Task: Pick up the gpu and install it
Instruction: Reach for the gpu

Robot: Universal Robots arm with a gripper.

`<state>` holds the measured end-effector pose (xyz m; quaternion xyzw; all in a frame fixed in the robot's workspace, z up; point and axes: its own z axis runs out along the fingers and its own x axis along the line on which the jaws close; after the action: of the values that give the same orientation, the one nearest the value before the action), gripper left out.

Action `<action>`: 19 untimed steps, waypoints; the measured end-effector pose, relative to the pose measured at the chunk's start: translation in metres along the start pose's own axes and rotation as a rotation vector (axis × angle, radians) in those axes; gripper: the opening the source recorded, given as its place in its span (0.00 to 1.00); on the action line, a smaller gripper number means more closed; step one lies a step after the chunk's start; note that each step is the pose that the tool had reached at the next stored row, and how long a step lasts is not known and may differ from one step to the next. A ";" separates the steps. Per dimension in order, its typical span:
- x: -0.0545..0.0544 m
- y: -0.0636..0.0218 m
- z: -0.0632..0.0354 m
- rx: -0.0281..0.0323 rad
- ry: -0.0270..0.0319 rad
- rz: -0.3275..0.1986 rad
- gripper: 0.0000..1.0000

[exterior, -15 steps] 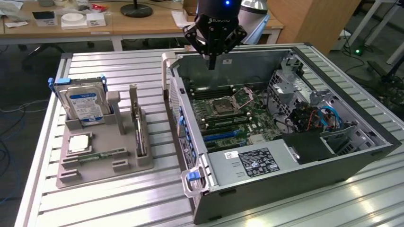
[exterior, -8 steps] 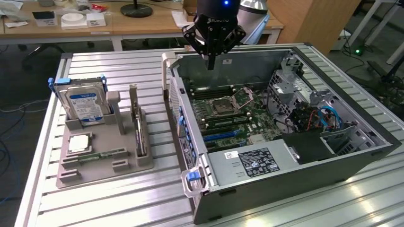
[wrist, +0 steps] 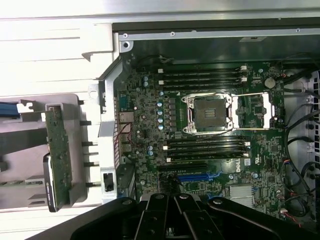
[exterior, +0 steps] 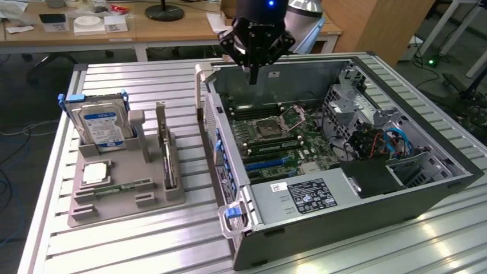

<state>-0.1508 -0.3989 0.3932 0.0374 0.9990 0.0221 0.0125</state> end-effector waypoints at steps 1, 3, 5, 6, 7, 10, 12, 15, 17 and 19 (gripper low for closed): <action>0.000 0.0000 0.0000 0.0000 0.0001 0.000 0.10; 0.001 -0.0001 0.0000 0.0000 0.0000 0.000 0.10; 0.001 -0.0001 0.0000 0.0000 0.0001 0.000 0.10; 0.002 -0.0001 0.0000 0.0000 0.0000 0.000 0.10; 0.002 -0.0001 0.0000 0.0000 0.0000 0.000 0.10; 0.003 -0.0002 0.0000 0.0000 0.0000 0.000 0.10; 0.004 -0.0003 0.0000 -0.0001 0.0000 0.000 0.10; 0.005 -0.0004 -0.0001 0.0000 0.0000 0.000 0.10; 0.006 -0.0004 -0.0001 0.0000 0.0000 0.000 0.10; 0.006 -0.0005 -0.0001 -0.0001 0.0000 0.000 0.10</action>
<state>-0.1571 -0.3989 0.3931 0.0374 0.9990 0.0221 0.0125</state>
